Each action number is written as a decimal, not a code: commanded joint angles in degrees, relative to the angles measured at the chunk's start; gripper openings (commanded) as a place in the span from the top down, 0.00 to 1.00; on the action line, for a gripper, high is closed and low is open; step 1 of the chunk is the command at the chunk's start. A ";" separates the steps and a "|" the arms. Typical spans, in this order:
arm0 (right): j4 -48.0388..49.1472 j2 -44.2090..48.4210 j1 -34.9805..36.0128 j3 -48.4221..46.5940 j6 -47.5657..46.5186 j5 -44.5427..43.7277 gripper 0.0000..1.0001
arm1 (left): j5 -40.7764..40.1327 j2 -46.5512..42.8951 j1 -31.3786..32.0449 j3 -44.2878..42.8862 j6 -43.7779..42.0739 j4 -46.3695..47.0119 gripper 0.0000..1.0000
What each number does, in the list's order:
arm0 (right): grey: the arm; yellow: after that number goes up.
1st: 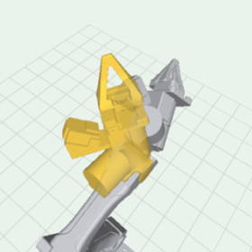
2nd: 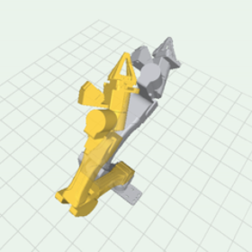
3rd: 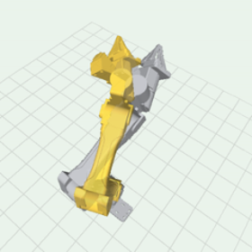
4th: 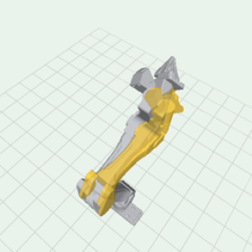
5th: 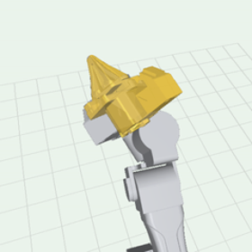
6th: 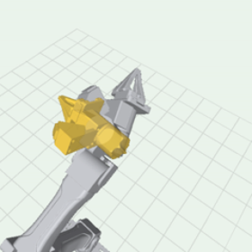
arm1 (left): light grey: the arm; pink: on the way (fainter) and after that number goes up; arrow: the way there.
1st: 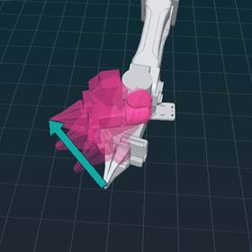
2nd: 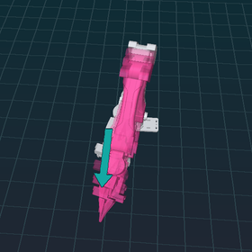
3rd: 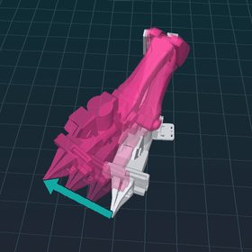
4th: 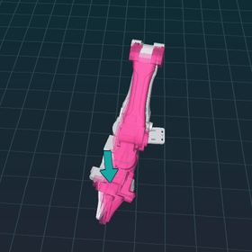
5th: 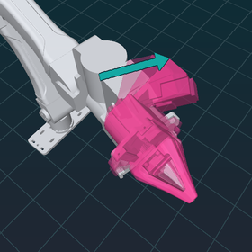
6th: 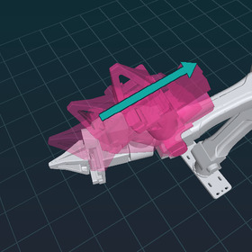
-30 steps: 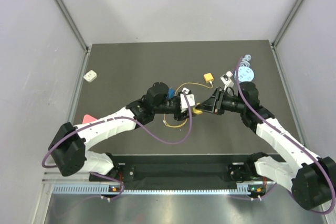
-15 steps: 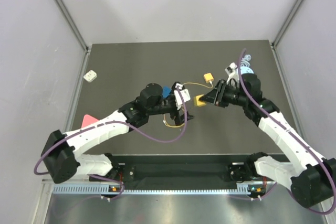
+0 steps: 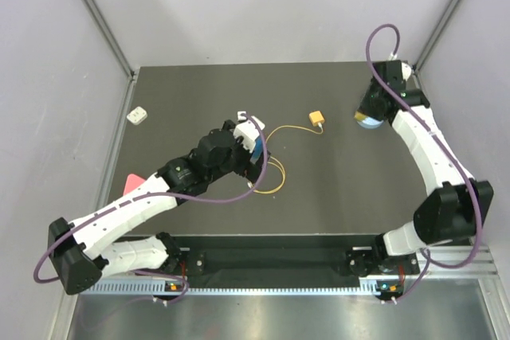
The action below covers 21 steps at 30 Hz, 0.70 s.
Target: Insert the plug
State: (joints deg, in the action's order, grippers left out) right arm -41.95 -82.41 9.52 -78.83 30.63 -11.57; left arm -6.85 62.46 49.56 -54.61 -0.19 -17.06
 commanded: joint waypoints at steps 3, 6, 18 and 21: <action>-7.53 -9.84 -5.03 -11.50 1.45 -14.01 1.00 | -8.35 -3.83 0.10 2.91 2.65 -6.77 0.01; -8.67 -16.08 -7.40 -17.12 1.36 -13.21 1.00 | -8.18 -7.34 0.10 6.08 2.56 -2.72 0.01; -9.47 -31.75 -12.50 -27.26 1.10 -9.79 1.00 | -8.09 -8.49 0.19 6.62 2.30 -2.45 0.01; -6.48 -31.67 -13.56 -25.07 -0.04 -8.29 1.00 | -8.09 -7.70 0.19 6.27 2.38 -2.63 0.01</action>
State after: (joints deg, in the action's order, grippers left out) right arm -50.81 -114.80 -2.55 -103.53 31.88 -21.02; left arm -15.29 54.22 49.56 -48.38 1.67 -21.43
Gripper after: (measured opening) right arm 0.274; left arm 0.986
